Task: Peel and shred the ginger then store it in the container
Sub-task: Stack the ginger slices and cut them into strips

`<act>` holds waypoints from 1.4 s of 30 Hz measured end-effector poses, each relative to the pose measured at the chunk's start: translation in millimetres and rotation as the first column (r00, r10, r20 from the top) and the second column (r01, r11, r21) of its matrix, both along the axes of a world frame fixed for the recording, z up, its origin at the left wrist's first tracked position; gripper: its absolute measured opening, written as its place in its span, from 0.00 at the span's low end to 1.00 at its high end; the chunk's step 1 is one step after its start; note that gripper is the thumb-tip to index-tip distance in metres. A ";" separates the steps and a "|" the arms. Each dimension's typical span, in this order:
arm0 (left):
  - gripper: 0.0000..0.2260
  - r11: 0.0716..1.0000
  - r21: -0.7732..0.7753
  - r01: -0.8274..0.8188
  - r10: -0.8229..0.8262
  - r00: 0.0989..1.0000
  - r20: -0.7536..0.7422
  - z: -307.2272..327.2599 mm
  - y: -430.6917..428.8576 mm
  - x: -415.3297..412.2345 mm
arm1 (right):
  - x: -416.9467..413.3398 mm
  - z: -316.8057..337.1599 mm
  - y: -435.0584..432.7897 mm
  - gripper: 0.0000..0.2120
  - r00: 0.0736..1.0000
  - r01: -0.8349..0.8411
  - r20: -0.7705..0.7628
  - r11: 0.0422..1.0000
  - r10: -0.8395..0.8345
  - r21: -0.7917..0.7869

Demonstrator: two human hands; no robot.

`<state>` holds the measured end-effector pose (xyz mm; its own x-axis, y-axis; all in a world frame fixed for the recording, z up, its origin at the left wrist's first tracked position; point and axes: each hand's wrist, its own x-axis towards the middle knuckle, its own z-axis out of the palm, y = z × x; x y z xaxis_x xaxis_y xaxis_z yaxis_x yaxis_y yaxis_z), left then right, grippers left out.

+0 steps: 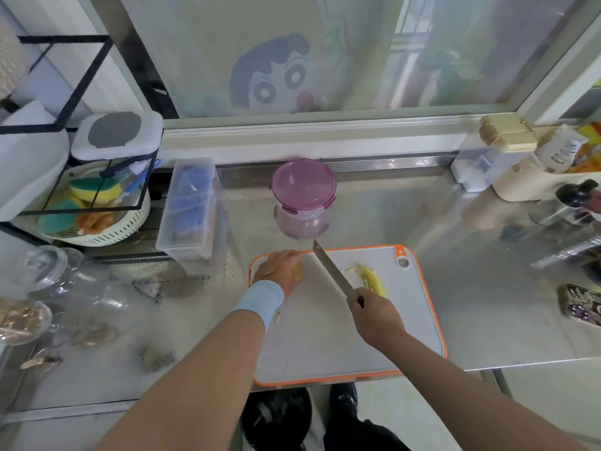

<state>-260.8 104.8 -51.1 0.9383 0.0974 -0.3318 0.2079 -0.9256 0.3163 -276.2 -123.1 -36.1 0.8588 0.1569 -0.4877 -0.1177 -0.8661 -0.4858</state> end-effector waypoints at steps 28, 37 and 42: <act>0.07 0.858 -0.419 -0.298 0.270 0.954 -0.126 6.9 -64.7 -0.7 | 61.9 -38.2 -87.0 0.15 0.974 -0.013 0.223 0.989 0.045 -0.144; 0.08 0.576 -0.643 -0.505 0.432 0.856 -0.285 7.8 -71.7 -16.1 | 53.9 -36.3 -72.2 0.14 0.894 -0.006 0.427 0.958 0.133 -0.285; 0.06 0.216 -0.747 -0.629 0.529 0.719 -0.452 19.1 -71.9 -29.3 | 24.0 -2.8 -18.7 0.18 0.982 -0.174 0.119 0.958 0.150 0.227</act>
